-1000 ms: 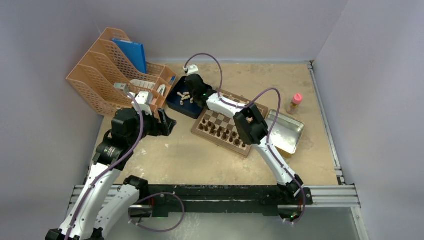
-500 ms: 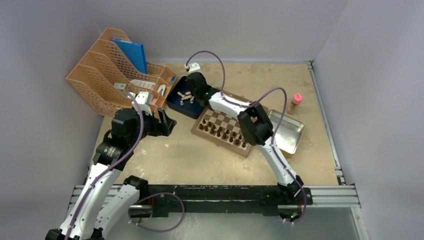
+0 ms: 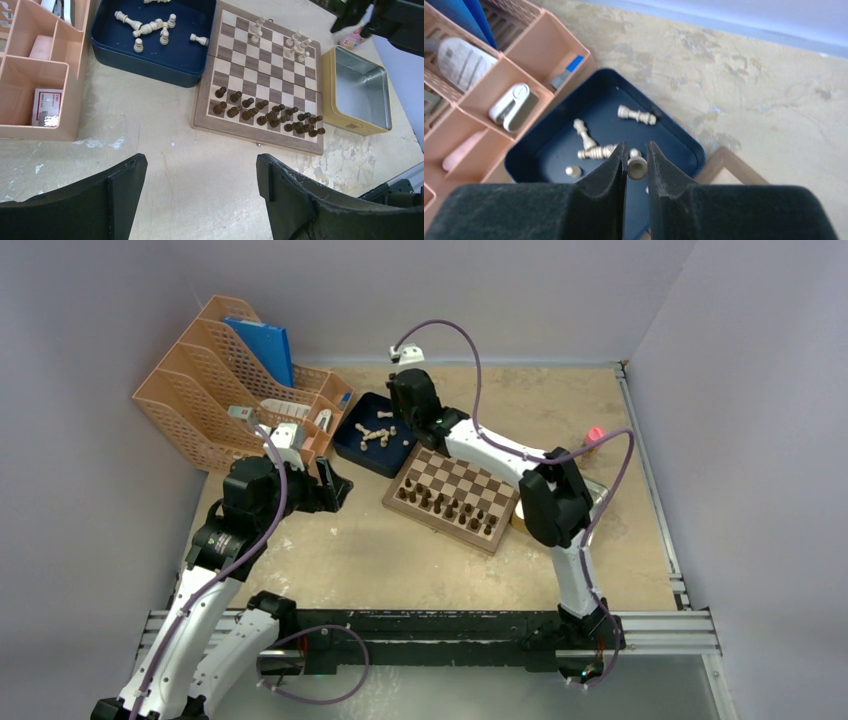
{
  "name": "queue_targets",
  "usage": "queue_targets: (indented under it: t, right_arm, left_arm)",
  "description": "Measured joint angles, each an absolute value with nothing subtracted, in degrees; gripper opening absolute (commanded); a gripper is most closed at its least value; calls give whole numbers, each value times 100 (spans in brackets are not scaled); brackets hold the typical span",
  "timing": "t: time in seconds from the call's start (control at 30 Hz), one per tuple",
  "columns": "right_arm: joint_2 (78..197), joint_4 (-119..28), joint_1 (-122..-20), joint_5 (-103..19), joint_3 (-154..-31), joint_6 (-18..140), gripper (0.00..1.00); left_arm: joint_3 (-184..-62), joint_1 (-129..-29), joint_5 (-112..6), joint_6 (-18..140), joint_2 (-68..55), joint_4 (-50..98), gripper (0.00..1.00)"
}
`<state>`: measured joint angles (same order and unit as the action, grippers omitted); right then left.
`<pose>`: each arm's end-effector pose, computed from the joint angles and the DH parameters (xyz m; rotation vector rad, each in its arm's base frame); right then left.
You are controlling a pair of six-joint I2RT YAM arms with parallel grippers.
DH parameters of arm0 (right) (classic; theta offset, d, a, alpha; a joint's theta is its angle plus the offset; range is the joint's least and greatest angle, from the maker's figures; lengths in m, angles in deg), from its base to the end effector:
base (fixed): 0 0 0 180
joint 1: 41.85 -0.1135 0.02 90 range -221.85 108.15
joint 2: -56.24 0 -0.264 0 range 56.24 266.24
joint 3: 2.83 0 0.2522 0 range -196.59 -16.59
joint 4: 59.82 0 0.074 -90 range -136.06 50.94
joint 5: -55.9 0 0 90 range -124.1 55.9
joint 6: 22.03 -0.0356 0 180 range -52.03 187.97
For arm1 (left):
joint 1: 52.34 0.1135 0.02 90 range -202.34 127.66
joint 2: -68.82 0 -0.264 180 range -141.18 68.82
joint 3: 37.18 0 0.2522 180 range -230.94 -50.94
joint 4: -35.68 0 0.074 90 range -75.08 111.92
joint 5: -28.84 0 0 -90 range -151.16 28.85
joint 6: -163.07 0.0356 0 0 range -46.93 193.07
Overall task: Set up the chess pieces on the board
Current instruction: Place the chess piece on the chessboard.
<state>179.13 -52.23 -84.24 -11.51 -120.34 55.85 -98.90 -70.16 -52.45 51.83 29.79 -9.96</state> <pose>0.3922 0.3395 0.2876 -0.1905 1.7814 0.3307 0.1394 -0.0505 0.3345 0.0414 2.0143 -0.5901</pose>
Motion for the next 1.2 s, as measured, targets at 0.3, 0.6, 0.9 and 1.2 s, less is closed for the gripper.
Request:
queue_targets:
  t: [0.3, 0.6, 0.9, 1.2]
  right_arm:
    - [16815, -4968, -8372, -705, -10569, 5177, 15]
    - [15419, -4716, -7545, -272, -8936, 4554, 16]
    - [14509, -4600, -6789, 91, -7824, 4250, 17]
    - [14442, -4874, -6431, 75, -7240, 4106, 17]
  left_arm:
    - [-9890, -7016, -5242, 5183, 2983, -996, 80]
    - [-9890, -7016, -5199, 5183, 3016, -991, 80]
    - [-9890, -7016, -5063, 5183, 2986, -989, 80]
    - [-9890, -7016, -4980, 5183, 2994, -987, 80]
